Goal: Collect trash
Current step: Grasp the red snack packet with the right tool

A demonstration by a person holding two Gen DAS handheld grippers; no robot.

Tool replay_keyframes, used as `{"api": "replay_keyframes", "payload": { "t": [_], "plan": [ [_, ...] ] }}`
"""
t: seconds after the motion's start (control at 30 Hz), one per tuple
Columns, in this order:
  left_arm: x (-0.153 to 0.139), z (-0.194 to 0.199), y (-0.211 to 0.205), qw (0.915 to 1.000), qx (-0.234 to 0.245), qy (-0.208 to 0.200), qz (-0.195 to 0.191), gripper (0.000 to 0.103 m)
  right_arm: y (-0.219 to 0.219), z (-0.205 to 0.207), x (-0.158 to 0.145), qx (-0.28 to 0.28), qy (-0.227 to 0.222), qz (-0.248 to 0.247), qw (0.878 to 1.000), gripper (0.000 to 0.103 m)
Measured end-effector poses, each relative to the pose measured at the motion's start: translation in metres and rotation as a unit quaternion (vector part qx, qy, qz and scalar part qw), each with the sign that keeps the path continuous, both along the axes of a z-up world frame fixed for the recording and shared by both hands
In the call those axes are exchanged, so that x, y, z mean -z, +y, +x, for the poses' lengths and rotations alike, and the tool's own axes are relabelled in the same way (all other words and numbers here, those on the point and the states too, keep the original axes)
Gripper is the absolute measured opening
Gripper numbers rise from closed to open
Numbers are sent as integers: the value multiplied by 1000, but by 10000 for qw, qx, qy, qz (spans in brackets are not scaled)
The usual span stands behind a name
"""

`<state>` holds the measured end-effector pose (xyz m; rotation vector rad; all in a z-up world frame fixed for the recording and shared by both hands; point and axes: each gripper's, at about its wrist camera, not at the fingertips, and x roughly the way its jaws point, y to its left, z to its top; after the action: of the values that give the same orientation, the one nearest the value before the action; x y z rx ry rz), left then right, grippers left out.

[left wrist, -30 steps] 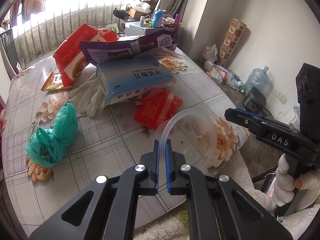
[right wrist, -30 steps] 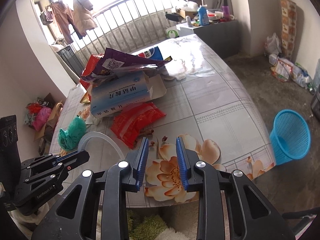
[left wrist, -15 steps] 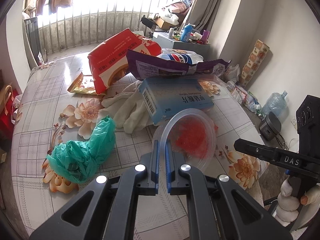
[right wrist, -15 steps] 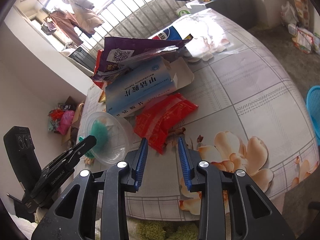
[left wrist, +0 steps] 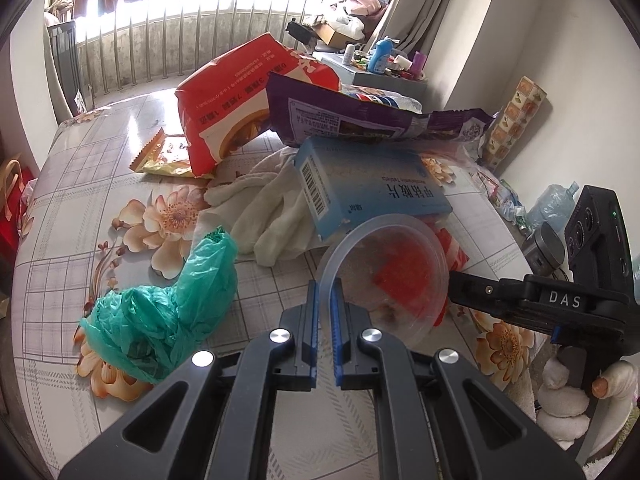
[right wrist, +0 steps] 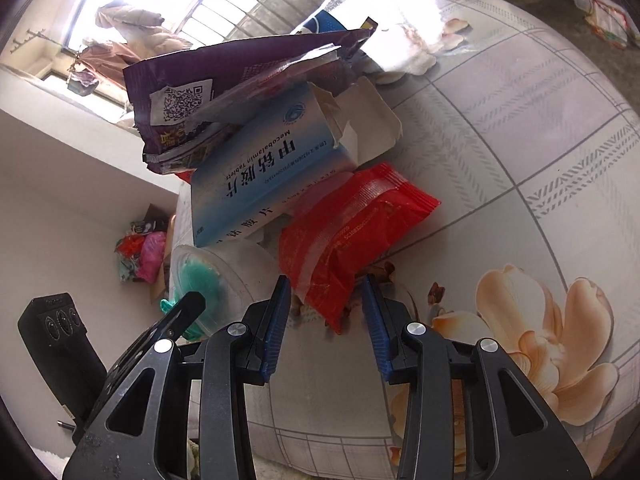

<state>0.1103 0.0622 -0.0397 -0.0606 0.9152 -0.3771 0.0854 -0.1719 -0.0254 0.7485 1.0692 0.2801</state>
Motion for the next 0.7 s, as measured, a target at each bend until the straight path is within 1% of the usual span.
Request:
{"api": "replay_keyframes", "payload": {
  "t": [0.1, 0.13, 0.17, 0.2, 0.27, 0.37, 0.6, 0.7],
  "plan": [
    [3, 1, 1, 10000, -5, 55, -4, 6, -2, 1, 5, 80, 19, 184, 9998, 36],
    [4, 1, 1, 10000, -5, 70, 15, 6, -2, 1, 5, 111, 21, 195, 9997, 32],
    [5, 2, 1, 10000, -1, 85, 32, 6, -3, 1, 6, 131, 27, 191, 9997, 26],
    [5, 3, 1, 9999, 0, 98, 46, 6, -4, 1, 7, 149, 45, 206, 9997, 23],
    [5, 3, 0, 9999, -3, 116, 75, 6, -5, 1, 10, 151, 105, 313, 9993, 10],
    [4, 1, -2, 9999, 2, 115, 100, 6, -10, -2, 10, 171, 97, 425, 9989, 9],
    [0, -4, -13, 9997, 119, 98, 183, 6, -27, -20, 4, 268, -51, 429, 9987, 9],
    [-2, -9, -19, 9996, 179, 67, 223, 6, -37, -19, 4, 347, -84, 422, 9985, 8]
  ]
}}
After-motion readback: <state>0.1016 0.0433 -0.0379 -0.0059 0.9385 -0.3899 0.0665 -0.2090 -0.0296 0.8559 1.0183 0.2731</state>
